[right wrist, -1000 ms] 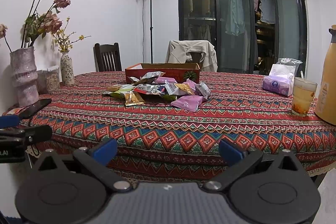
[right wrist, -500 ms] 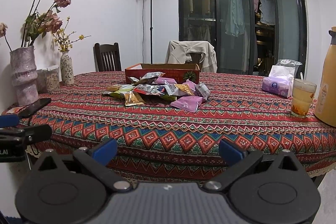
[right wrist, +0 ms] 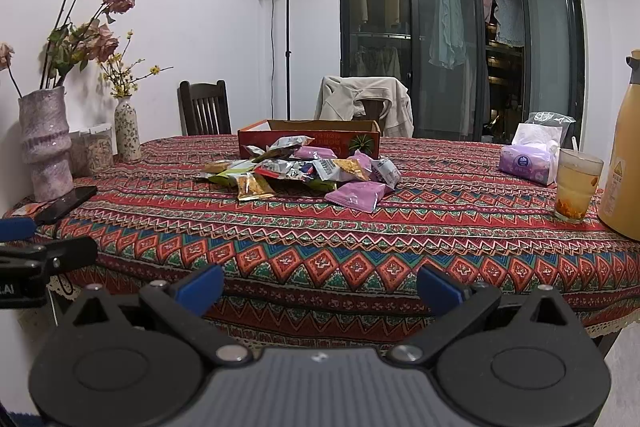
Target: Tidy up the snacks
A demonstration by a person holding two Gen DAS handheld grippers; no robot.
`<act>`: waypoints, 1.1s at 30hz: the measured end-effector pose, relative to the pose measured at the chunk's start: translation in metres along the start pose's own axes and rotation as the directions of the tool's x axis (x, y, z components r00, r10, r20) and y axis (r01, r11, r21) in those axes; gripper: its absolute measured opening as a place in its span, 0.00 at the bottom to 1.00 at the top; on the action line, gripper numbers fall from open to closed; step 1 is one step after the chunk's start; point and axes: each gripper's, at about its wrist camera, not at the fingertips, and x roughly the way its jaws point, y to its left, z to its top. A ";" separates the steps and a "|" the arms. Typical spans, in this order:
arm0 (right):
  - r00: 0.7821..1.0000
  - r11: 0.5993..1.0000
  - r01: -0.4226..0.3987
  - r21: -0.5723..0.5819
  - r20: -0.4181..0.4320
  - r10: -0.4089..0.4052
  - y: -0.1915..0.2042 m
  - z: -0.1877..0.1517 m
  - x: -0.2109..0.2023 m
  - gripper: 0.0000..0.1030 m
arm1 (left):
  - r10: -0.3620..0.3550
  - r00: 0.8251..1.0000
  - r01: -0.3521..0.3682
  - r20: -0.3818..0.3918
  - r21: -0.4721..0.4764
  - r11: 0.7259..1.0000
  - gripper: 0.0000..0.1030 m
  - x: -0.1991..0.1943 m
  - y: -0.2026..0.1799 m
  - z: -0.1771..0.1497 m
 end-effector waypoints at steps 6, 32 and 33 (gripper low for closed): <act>1.000 1.000 0.001 -0.001 -0.002 -0.001 0.000 0.000 0.000 1.00 | 0.001 1.000 -0.001 -0.003 -0.004 1.000 1.00 0.000 0.000 0.001; 1.000 1.000 0.021 -0.014 0.016 -0.020 0.000 0.002 0.000 1.00 | 0.004 1.000 -0.004 0.004 0.013 1.000 1.00 0.008 0.002 0.008; 1.000 1.000 0.020 -0.013 0.017 -0.019 -0.001 0.003 0.001 1.00 | 0.005 1.000 -0.005 0.013 0.017 1.000 1.00 0.012 0.002 0.011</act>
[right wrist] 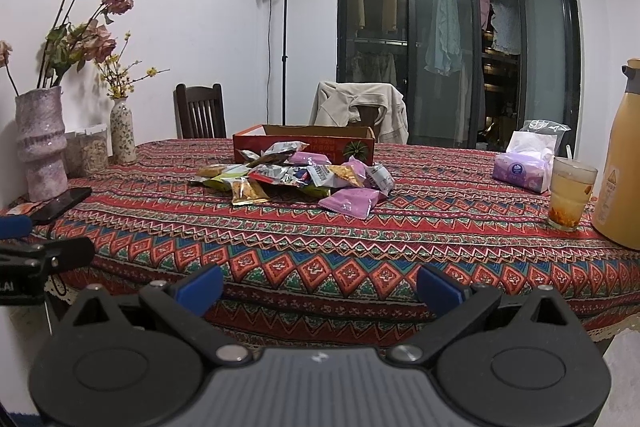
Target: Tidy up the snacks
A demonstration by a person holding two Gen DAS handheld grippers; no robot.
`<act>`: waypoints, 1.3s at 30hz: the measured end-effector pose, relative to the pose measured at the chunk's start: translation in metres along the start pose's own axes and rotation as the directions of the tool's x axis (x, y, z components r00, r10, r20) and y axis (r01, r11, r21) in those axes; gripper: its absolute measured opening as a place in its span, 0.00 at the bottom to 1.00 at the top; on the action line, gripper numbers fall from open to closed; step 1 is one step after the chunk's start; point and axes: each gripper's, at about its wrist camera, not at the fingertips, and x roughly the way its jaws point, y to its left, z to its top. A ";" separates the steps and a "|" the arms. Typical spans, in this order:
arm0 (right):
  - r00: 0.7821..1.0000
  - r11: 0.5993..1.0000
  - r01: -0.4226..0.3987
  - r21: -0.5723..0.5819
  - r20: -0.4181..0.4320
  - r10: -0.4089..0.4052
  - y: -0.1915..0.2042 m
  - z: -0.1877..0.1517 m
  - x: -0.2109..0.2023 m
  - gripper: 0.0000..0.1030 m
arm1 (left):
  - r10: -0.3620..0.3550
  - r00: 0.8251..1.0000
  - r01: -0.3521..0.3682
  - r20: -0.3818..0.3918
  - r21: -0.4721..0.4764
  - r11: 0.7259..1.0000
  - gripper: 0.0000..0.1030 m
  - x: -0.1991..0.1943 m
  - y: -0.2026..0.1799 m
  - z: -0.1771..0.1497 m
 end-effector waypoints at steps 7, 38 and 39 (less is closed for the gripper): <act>0.998 0.999 0.044 0.011 0.036 -0.044 -0.011 0.022 0.018 1.00 | 0.052 0.999 -0.051 -0.011 0.007 0.999 1.00 0.032 0.013 0.022; 0.959 0.995 0.094 0.036 -0.272 -0.080 -0.065 0.085 0.301 0.88 | 0.024 0.945 -0.045 -0.327 -0.058 0.997 0.83 0.337 -0.013 0.069; 0.958 0.995 0.090 0.042 -0.278 -0.075 -0.064 0.086 0.308 0.88 | 0.034 0.941 -0.060 -0.336 -0.065 0.996 0.83 0.342 -0.014 0.070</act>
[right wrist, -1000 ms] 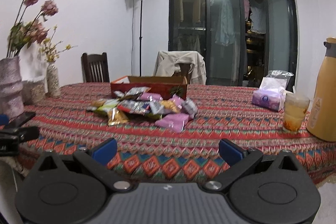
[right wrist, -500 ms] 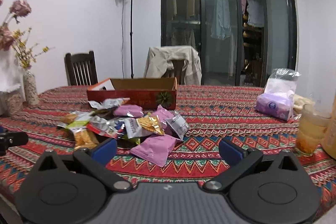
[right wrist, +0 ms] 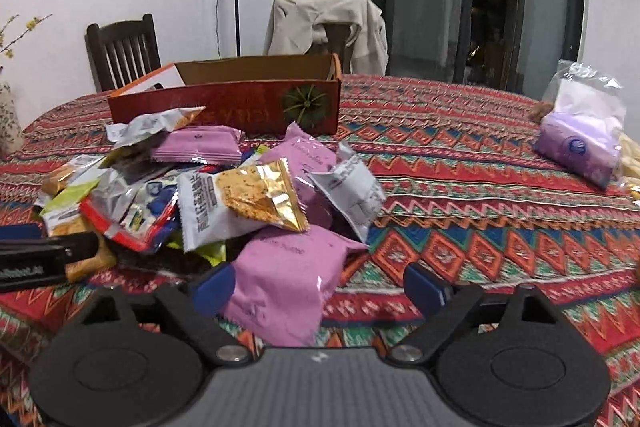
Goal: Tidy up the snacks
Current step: 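Grasp a white snack packet with the left gripper while the right grasps a pink packet, then carry both packets into the cardboard box and open both grippers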
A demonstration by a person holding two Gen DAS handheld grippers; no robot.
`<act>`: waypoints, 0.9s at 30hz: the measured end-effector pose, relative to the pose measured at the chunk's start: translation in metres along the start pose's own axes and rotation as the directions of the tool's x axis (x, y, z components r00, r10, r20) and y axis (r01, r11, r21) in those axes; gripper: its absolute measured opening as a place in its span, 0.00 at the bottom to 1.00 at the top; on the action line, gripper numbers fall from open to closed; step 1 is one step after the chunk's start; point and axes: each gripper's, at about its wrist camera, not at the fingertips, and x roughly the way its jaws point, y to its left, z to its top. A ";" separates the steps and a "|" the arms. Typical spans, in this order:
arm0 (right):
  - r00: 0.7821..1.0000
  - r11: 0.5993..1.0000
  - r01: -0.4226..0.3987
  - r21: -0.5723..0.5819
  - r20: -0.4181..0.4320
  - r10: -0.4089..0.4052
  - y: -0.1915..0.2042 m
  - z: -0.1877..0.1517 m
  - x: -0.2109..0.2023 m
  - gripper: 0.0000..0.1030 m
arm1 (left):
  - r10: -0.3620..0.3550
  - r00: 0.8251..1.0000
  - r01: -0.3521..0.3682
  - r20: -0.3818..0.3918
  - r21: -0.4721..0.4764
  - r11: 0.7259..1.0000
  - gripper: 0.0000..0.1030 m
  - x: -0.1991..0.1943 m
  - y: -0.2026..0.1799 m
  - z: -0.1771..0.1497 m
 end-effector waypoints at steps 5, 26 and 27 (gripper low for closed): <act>0.999 0.999 -0.042 0.005 -0.029 0.042 0.004 0.010 0.021 0.87 | 0.072 0.997 -0.073 -0.015 -0.062 0.995 0.67 0.014 -0.003 0.004; 0.988 0.988 -0.152 -0.030 -0.034 0.151 -0.055 -0.039 -0.050 0.68 | 0.024 1.000 -0.023 0.009 -0.082 0.996 0.09 -0.091 0.011 -0.049; 0.989 0.989 -0.149 -0.022 -0.024 0.148 -0.053 -0.040 -0.049 0.69 | 0.023 1.000 -0.021 0.018 -0.078 0.997 0.09 -0.094 0.010 -0.049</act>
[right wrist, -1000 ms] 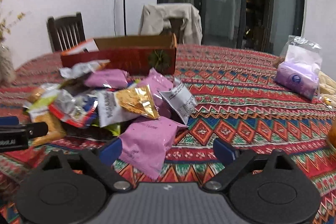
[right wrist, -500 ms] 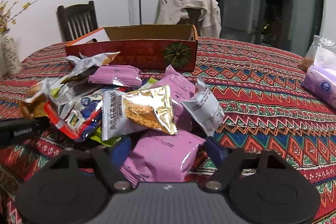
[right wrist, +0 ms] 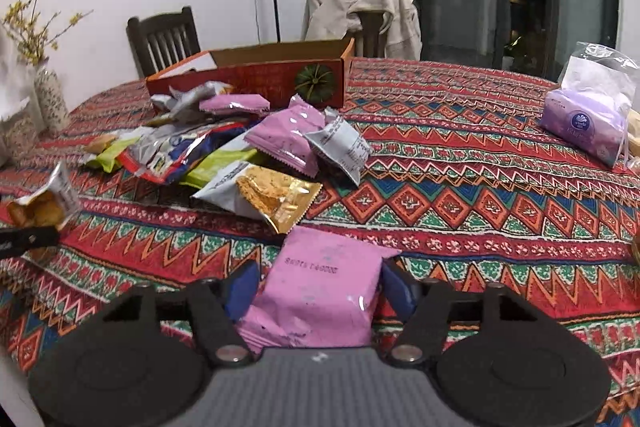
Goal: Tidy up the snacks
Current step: 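Carry both packets into the cardboard box and open both grippers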
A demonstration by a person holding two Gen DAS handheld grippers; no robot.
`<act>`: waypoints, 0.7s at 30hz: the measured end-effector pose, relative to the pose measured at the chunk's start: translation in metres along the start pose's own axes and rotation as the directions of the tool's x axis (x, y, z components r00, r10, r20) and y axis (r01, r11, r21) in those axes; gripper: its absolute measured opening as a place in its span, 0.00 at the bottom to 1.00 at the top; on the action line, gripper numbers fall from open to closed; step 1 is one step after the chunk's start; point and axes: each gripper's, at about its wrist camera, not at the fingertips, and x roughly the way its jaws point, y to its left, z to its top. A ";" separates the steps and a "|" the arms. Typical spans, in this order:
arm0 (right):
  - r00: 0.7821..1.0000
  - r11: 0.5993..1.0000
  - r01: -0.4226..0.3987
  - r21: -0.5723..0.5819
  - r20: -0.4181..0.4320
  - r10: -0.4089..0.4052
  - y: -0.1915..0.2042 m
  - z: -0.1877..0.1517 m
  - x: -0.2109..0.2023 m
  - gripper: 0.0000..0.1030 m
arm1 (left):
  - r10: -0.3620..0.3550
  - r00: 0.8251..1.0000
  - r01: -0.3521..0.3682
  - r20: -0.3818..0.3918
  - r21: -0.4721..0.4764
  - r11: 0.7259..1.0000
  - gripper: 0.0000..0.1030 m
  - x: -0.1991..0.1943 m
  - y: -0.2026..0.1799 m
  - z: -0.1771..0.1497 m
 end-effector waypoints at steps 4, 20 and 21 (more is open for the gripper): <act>0.998 0.998 0.054 -0.021 0.013 -0.054 0.012 -0.002 0.010 0.62 | -0.005 0.999 0.004 0.041 0.017 1.000 0.09 -0.017 -0.001 0.000; 0.991 1.000 -0.006 -0.013 0.136 0.007 -0.008 0.036 -0.051 0.59 | -0.149 0.982 0.144 0.113 0.044 0.989 0.09 -0.010 0.020 0.079; 0.987 1.000 -0.014 -0.020 0.157 0.017 -0.008 0.048 -0.052 0.59 | -0.148 0.981 0.142 0.122 0.061 0.988 0.09 -0.006 0.020 0.094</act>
